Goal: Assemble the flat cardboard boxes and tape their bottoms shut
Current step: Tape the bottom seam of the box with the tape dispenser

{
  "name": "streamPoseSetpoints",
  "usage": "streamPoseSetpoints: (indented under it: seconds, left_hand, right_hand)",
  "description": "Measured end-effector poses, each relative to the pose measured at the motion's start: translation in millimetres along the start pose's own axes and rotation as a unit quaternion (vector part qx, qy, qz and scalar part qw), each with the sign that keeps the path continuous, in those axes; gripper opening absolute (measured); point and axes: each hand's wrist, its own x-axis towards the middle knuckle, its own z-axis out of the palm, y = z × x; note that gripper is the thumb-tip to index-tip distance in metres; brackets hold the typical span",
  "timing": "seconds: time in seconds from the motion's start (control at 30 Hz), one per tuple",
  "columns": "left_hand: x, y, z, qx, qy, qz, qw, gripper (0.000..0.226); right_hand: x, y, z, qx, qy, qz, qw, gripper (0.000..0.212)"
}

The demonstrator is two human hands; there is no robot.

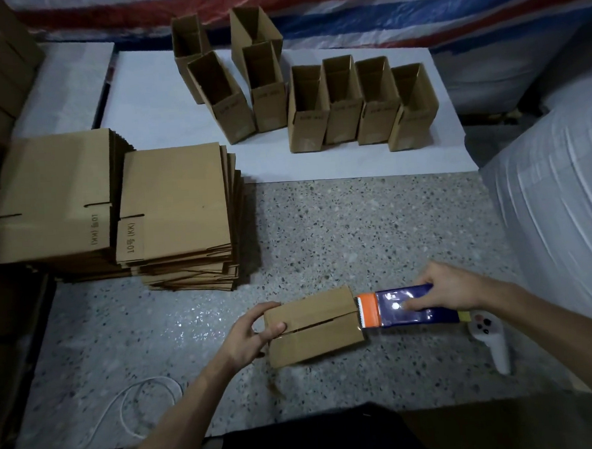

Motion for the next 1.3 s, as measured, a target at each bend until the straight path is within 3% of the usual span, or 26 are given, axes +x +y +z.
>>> streamPoseSetpoints:
  seconds: [0.27, 0.5, 0.87, 0.97, 1.17, 1.3]
  left_hand:
    - [1, -1, -2, 0.004, -0.023, 0.010, 1.000, 0.033]
    - [1, -1, -2, -0.006, -0.031, 0.009, 0.999, 0.038]
    - [-3, 1, -1, 0.000, -0.021, 0.024, 0.999, 0.036]
    - [-6, 2, 0, 0.015, -0.017, 0.019, 1.000, 0.034]
    - [-8, 8, 5, 0.005, -0.003, -0.001, 1.000, 0.030]
    - [-9, 16, 5, 0.024, -0.018, -0.004, 1.000, 0.033]
  right_hand:
    - [-6, 43, -34, -0.042, 0.028, 0.067, 0.996, 0.050]
    - [31, -28, 12, -0.235, 0.022, 0.055, 0.970, 0.051]
    - [51, -69, 24, -0.274, 0.031, 0.071, 0.958, 0.041]
    - [55, -60, 40, -0.353, 0.061, 0.066, 0.931, 0.030]
    - [53, 5, 65, -0.137, 0.169, 0.171, 0.961, 0.048]
    - [57, 9, 114, -0.071, 0.196, 0.185, 0.960, 0.035]
